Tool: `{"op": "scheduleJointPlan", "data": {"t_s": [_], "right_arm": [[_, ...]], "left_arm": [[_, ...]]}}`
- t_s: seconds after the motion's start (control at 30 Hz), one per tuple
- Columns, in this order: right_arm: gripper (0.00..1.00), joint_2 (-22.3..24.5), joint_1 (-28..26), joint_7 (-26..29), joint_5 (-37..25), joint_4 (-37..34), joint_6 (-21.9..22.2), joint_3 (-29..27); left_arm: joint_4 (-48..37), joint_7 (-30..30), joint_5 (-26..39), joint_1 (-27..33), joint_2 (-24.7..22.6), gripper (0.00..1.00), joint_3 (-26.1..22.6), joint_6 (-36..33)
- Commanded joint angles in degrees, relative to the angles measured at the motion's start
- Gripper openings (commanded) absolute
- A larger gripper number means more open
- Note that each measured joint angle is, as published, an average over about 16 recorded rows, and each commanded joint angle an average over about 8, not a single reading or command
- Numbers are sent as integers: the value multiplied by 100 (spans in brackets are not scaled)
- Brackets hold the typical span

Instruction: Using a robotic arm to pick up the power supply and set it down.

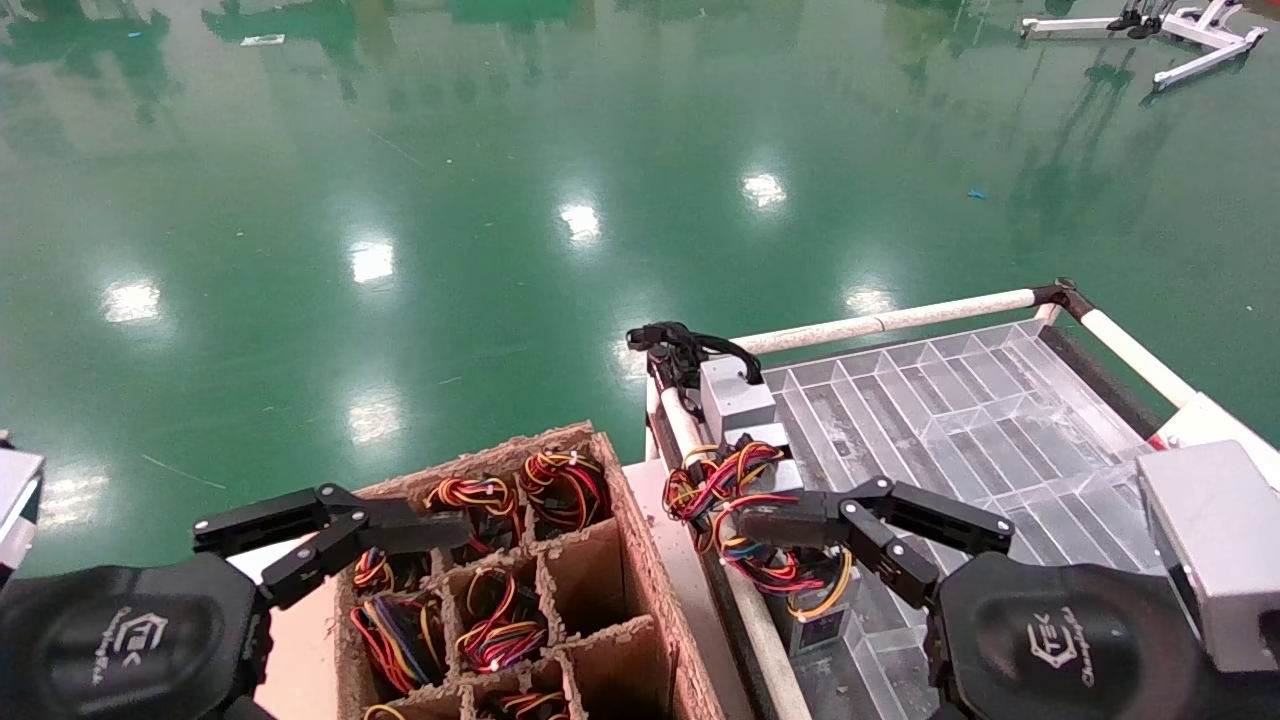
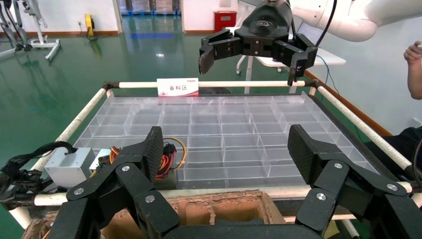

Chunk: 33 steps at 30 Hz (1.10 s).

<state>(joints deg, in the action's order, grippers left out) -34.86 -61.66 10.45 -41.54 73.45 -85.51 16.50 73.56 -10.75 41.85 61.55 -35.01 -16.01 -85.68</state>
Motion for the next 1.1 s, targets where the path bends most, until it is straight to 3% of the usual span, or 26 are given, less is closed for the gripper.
{"op": "scheduleJointPlan", "data": {"t_s": [0.03, 0.17, 0.2, 0.43, 0.47, 0.8, 1.1], "right_arm": [[100, 0, 0, 0, 0, 0, 0, 0], [100, 0, 0, 0, 0, 0, 0, 0], [100, 0, 0, 0, 0, 0, 0, 0], [100, 0, 0, 0, 0, 0, 0, 0], [100, 0, 0, 0, 0, 0, 0, 0], [100, -39, -10, -7, -60, -29, 68, 19], [100, -737, -493, 28, -886, -408, 637, 447]], "left_arm": [[0, 0, 0, 0, 0, 100, 0, 0], [0, 0, 0, 0, 0, 100, 0, 0], [0, 0, 0, 0, 0, 95, 0, 0], [0, 0, 0, 0, 0, 11, 0, 0], [0, 0, 0, 0, 0, 3, 0, 0], [-1, 1, 0, 1, 0, 0, -1, 0], [-5, 4, -2, 3, 0, 0, -5, -1]]}}
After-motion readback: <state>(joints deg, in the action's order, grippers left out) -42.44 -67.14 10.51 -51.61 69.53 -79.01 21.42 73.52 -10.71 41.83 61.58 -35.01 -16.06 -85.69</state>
